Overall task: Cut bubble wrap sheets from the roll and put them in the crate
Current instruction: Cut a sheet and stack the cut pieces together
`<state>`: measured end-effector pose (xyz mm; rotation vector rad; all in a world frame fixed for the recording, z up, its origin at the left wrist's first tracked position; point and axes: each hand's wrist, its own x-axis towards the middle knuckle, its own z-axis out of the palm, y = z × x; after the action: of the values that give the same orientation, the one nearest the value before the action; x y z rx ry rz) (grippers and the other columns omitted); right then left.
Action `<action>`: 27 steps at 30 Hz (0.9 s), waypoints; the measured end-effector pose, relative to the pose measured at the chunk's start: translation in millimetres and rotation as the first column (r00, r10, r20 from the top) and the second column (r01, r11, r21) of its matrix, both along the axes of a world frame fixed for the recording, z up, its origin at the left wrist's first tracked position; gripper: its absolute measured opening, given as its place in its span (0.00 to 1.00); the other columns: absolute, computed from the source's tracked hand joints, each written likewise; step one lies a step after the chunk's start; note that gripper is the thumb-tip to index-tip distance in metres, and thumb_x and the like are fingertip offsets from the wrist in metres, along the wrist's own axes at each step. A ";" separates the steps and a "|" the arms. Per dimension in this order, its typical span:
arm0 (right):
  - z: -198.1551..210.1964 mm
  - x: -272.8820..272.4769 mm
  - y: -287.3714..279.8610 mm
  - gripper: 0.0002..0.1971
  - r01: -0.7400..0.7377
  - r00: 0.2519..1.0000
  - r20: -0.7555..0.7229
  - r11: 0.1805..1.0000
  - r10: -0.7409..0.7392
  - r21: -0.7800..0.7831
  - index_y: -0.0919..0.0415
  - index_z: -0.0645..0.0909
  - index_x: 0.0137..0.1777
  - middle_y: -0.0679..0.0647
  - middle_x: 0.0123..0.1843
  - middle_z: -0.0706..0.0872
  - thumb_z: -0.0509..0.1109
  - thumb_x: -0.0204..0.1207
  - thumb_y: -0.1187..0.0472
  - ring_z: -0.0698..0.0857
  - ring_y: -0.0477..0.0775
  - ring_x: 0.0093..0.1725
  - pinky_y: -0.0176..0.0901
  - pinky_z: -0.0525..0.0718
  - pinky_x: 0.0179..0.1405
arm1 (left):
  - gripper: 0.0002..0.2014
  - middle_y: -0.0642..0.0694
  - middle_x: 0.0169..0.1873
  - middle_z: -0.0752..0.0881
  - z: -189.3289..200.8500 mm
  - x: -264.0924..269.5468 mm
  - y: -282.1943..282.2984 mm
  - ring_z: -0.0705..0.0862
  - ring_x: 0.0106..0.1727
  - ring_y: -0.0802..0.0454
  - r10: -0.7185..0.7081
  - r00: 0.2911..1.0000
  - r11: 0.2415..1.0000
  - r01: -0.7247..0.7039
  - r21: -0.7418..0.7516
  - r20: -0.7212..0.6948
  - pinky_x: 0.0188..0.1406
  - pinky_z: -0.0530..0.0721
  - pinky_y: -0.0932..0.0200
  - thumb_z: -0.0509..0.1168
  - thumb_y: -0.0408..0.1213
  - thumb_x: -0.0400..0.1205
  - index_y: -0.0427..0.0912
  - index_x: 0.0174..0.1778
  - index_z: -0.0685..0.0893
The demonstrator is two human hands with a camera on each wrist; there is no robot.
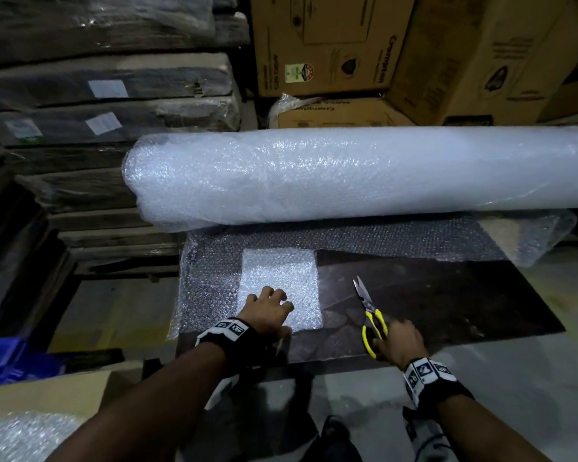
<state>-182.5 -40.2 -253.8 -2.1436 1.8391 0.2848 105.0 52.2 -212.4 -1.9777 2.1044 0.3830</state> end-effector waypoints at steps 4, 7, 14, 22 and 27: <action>13.8 -3.5 -26.1 0.16 -0.037 0.956 0.291 0.984 -0.015 0.175 0.61 0.90 0.34 0.60 0.34 0.91 0.72 0.76 0.50 0.90 0.55 0.38 0.44 0.81 0.38 | 0.28 0.43 0.79 0.66 3.5 -3.1 -11.1 0.62 0.79 0.39 0.048 0.999 0.999 -0.048 -0.002 0.003 0.70 0.70 0.36 0.64 0.54 0.84 0.47 0.79 0.71; 25.0 0.7 -51.2 0.18 -0.174 0.821 0.569 0.934 -0.037 0.312 0.61 0.86 0.27 0.64 0.29 0.88 0.70 0.80 0.63 0.81 0.50 0.26 0.43 0.74 0.29 | 0.28 0.42 0.78 0.66 4.9 -11.1 -24.9 0.64 0.78 0.38 0.099 0.995 0.995 -0.099 -0.029 -0.004 0.70 0.71 0.35 0.64 0.54 0.85 0.46 0.79 0.71; 43.5 17.7 -138.7 0.12 -0.228 0.574 0.766 0.842 -0.288 0.488 0.71 0.85 0.33 0.65 0.27 0.81 0.72 0.79 0.73 0.78 0.54 0.23 0.39 0.78 0.24 | 0.26 0.38 0.75 0.69 -11.1 -57.8 -90.1 0.67 0.73 0.35 0.322 0.946 0.931 -0.323 -0.168 -0.037 0.64 0.76 0.39 0.64 0.50 0.84 0.40 0.75 0.71; 44.8 -9.4 -234.2 0.11 -0.418 0.713 0.671 0.643 -0.205 0.641 0.63 0.89 0.32 0.61 0.26 0.83 0.77 0.77 0.65 0.79 0.51 0.21 0.35 0.76 0.21 | 0.20 0.40 0.71 0.71 -35.7 -96.7 -174.5 0.69 0.71 0.36 0.757 0.644 0.628 -0.764 -0.151 -0.108 0.60 0.80 0.45 0.63 0.38 0.84 0.42 0.71 0.72; 40.5 -8.1 -262.7 0.11 -0.430 0.749 0.609 0.507 -0.262 0.747 0.64 0.89 0.37 0.60 0.30 0.86 0.72 0.81 0.63 0.82 0.50 0.21 0.36 0.78 0.20 | 0.19 0.37 0.68 0.72 -47.2 -89.4 -190.6 0.70 0.68 0.34 0.845 0.523 0.518 -0.852 -0.077 -0.110 0.60 0.80 0.42 0.64 0.40 0.84 0.39 0.70 0.72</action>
<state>-190.6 -302.9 -213.3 -1.3037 0.8160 0.3136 15.6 -138.4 -259.6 -3.0037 0.9821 0.4655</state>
